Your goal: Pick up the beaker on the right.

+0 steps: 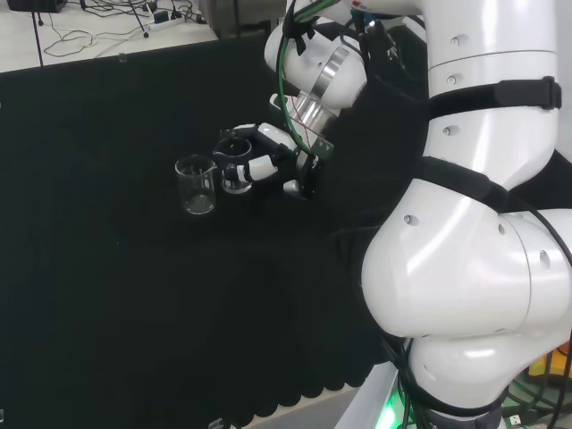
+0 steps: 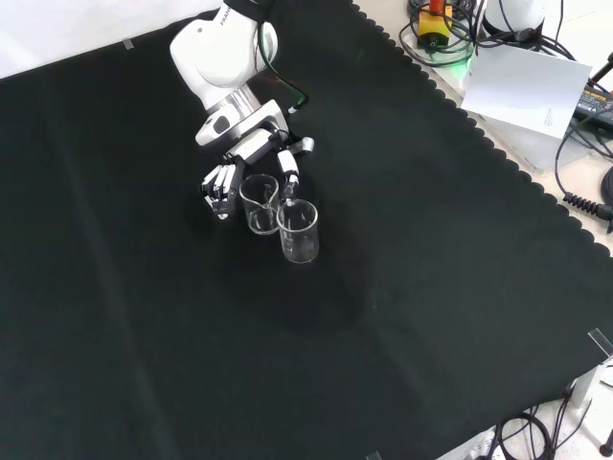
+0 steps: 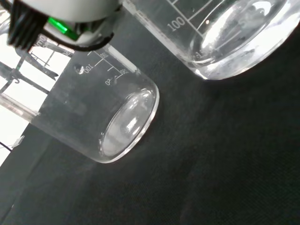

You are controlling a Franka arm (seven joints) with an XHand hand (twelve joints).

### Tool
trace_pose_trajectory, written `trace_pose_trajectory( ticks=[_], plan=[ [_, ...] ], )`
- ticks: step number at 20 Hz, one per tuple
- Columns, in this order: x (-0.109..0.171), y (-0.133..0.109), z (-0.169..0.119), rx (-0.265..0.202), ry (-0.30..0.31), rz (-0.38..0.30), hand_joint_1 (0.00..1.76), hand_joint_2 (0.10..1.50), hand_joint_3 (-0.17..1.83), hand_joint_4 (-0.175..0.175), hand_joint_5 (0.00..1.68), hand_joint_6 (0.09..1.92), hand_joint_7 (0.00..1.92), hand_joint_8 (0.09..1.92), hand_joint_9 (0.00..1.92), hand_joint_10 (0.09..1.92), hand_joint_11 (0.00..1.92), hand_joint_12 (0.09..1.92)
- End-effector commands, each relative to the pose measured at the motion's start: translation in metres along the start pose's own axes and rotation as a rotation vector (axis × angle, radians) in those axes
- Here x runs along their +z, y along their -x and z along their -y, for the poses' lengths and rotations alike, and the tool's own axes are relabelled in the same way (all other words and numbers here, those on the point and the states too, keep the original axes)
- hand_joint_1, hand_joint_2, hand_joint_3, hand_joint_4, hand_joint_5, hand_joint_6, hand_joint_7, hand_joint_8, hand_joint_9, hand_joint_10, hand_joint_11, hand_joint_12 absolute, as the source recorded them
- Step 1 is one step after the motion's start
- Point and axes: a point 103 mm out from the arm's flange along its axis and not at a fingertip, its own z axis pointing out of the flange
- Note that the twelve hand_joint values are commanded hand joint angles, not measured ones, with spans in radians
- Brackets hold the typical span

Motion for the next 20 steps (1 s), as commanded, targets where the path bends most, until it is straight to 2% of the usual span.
trace_pose_trajectory(
  ticks=[1,5,7,8,9,10,11,15,20],
  plan=[
    [0.004,-0.002,-0.002,-0.002,-0.007,-0.002,0.88,0.56,0.57,-0.038,0.56,0.09,0.36,0.66,0.50,0.60,0.08,1.38],
    [0.004,-0.003,-0.003,0.007,0.013,0.008,0.89,0.58,0.57,-0.039,0.58,0.10,0.41,0.67,0.54,0.60,0.09,1.37],
    [0.000,-0.004,-0.003,0.027,0.045,0.018,0.91,0.64,0.58,-0.026,0.77,0.29,0.60,0.66,0.66,0.56,0.17,1.35],
    [-0.001,-0.005,-0.003,0.037,0.061,0.022,0.97,0.73,0.49,0.048,0.91,0.50,0.80,0.64,0.78,0.54,0.27,1.34],
    [-0.002,-0.006,-0.004,0.050,0.073,0.036,1.01,0.80,0.42,0.106,1.01,0.64,0.98,0.61,0.89,0.52,0.38,1.31],
    [-0.002,-0.007,-0.004,0.064,0.077,0.056,1.04,0.84,0.37,0.140,1.08,0.71,1.12,0.57,0.99,0.49,0.50,1.27],
    [-0.003,-0.007,-0.004,0.082,0.086,0.078,1.06,0.86,0.34,0.159,1.12,0.73,1.22,0.52,1.07,0.46,0.59,1.23],
    [-0.008,-0.010,-0.004,0.115,0.109,0.140,1.09,0.87,0.28,0.175,1.22,0.64,1.46,0.29,1.29,0.29,0.87,1.07],
    [-0.029,-0.017,-0.005,0.116,0.137,0.221,1.10,0.86,0.28,0.175,1.25,0.58,1.59,0.14,1.44,0.14,1.02,0.97]
  ],
)
